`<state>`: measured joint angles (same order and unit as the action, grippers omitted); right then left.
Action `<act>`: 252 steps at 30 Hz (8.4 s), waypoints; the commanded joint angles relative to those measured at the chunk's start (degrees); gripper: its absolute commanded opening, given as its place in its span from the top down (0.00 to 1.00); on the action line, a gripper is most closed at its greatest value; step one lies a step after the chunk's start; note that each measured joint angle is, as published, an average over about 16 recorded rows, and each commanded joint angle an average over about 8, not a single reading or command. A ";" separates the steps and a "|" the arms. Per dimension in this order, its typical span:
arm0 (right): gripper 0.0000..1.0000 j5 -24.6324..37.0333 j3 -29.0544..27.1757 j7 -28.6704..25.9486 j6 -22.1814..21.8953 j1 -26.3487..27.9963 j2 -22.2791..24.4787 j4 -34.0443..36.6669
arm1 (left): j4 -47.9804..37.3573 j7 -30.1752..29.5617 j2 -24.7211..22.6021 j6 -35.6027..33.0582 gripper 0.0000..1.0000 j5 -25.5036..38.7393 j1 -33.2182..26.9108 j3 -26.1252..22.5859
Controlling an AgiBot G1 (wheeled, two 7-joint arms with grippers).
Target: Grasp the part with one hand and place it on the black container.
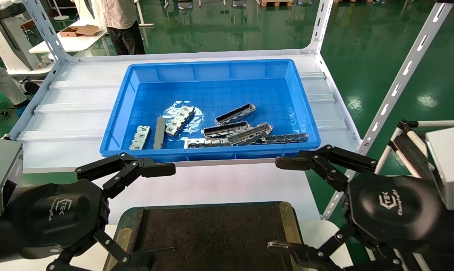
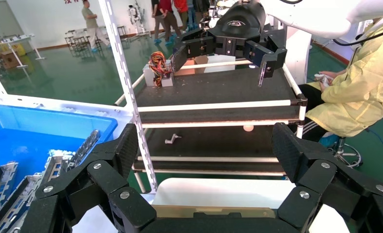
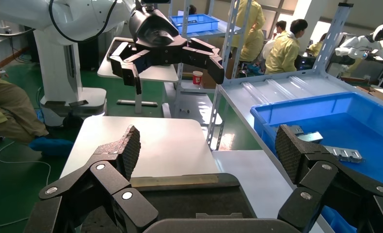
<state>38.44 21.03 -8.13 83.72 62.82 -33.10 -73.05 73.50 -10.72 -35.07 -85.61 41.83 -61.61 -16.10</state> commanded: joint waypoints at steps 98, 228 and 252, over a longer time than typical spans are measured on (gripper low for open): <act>0.00 -0.01 0.03 0.02 0.02 0.02 0.00 0.04 | -12.91 2.81 -17.87 19.68 0.00 17.70 -10.54 -7.08; 1.00 -0.07 0.12 0.07 -0.02 0.05 0.03 0.04 | -59.02 23.13 -38.43 32.10 1.00 -3.83 -30.88 -33.12; 1.00 -0.09 0.14 0.07 -0.03 0.05 0.04 0.04 | -29.92 16.13 -19.09 14.94 1.00 -7.27 -18.64 -33.08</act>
<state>38.36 21.17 -8.06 83.69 62.88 -33.06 -73.02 44.17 5.40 -54.04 -69.54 34.50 -79.89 -49.13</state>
